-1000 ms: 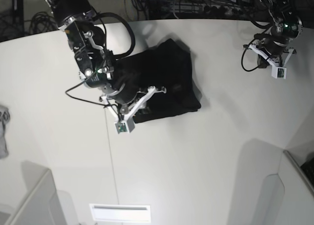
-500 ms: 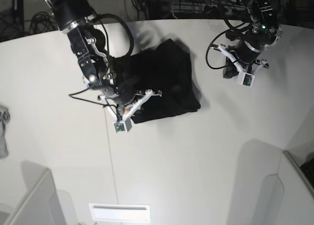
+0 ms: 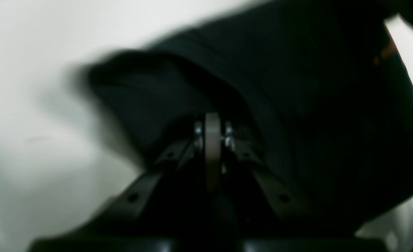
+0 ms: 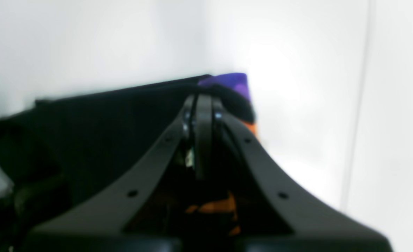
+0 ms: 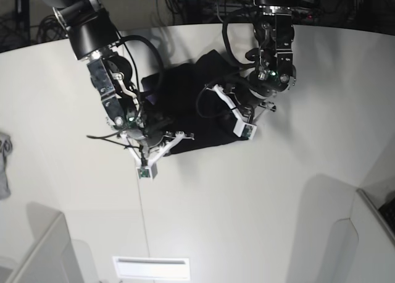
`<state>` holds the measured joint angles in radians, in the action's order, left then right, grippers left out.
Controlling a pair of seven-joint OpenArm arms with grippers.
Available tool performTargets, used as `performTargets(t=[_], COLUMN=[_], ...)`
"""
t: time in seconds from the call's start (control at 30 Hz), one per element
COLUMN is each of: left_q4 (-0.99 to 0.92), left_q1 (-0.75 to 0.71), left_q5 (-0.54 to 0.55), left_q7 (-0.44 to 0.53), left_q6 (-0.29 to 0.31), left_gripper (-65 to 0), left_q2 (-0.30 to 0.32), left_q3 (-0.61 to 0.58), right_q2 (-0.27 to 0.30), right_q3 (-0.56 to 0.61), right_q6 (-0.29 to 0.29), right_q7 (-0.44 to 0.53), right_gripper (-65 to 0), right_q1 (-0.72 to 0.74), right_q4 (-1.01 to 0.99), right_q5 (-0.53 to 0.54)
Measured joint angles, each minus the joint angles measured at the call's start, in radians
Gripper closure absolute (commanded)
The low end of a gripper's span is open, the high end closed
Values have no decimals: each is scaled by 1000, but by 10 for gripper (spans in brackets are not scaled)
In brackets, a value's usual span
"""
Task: Fold the T-shirt properly
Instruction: 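Grasp the bundle's edges with both grippers and square it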
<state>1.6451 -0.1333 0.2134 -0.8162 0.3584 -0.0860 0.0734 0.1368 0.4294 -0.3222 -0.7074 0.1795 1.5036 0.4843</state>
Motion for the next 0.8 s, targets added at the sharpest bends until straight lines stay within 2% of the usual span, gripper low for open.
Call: performTargets(t=[0.1,0.27,0.37,0.4,0.43,0.5,0.57,0.67,0.8], left_q4=[-31,34,156,202,243,311,325,319,288], left_q1=[-6,-23,-39,-39,-38,-36,-30,-31,-30], left_q5=[17,2,6,0,-5,3,15,133,388], left_q7=[30,33,32,37,37,-7,-86,-175,-238], left_q6=[3,-12,-1,-15,-19,-12,-5,10,11], left_gripper=[0,0,0,0,0,0,0,0,0], left_q2=[24,22,20,20,26,32,26,45,45], left_q3=[5,17,97,121,136,164,207,271,331], right_q2=[3,1,15,31,48,65,82,101,121], right_q3=[0,7,3,5,9,3,-13,-56,-81], right_q6=[3,3,-6,-4,16,3,6,5,5], right_q7=[6,5,-2,-21,-53,-116,-137,-157,-96], right_gripper=[0,0,0,0,0,0,0,0,0], right_q1=[14,37,-13,-27,-32,-43,-80,-149,-169], right_q4=[-53,-85,101,183,248,340,398,414,402], right_q5=[6,1,-9,1,14,-2,-3,-3,6])
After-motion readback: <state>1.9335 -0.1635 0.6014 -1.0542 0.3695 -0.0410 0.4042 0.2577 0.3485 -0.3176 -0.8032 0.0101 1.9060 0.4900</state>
